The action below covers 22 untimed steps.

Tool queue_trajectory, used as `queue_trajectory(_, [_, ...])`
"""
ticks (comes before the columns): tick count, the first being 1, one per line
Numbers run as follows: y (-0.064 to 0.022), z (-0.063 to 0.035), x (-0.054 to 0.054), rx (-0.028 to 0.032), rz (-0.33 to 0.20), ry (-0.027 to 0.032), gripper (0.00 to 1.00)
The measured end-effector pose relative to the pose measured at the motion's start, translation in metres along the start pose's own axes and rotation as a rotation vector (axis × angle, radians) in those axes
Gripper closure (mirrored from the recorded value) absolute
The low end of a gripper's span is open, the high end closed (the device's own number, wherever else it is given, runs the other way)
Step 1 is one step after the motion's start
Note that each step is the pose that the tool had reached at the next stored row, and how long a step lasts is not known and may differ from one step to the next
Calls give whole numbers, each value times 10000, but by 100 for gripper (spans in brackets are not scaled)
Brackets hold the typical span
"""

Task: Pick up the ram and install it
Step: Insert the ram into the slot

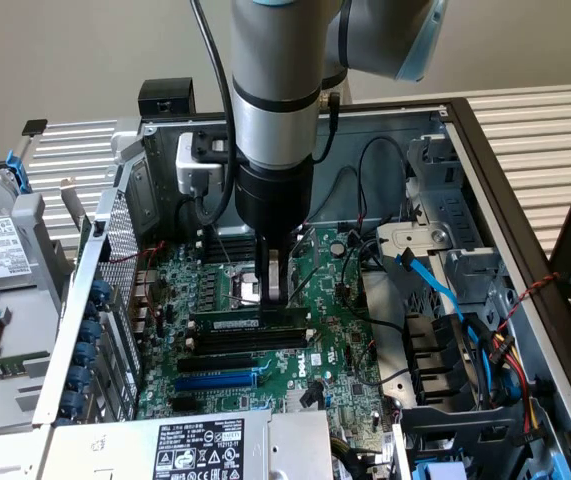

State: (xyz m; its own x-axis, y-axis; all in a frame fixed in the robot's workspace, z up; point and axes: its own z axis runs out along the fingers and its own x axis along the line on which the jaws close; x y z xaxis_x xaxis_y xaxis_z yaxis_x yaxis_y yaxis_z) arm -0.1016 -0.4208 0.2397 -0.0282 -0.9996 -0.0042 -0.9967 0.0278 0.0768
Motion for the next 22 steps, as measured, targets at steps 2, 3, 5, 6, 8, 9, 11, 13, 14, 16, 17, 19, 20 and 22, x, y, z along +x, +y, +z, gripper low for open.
queue_trajectory(2, [1, 3, 0, -26, -2, 3, 86])
queue_trajectory(3, [1, 8, 0, -39, -2, 1, 86])
queue_trajectory(5, [2, 15, 0, -72, -2, 3, 86])
queue_trajectory(6, [2, 16, 0, -79, -1, 5, 86])
queue_trajectory(8, [1, 24, 0, -98, -2, 2, 86])
queue_trajectory(9, [1, 35, 0, -104, -2, 3, 86])
queue_trajectory(11, [1, 55, 1, -120, -2, 4, 86])
queue_trajectory(13, [0, 67, 1, -155, -2, 5, 86])
queue_trajectory(14, [0, 66, 1, -167, -2, 7, 86])
queue_trajectory(16, [0, 66, 1, -169, -1, 7, 86])
queue_trajectory(17, [0, 68, 1, -168, -1, 5, 86])
queue_trajectory(19, [0, 71, 1, -168, -1, 5, 86])
queue_trajectory(20, [0, 73, 1, -168, -1, 5, 86])
queue_trajectory(22, [0, 74, 1, -169, -1, 7, 86])
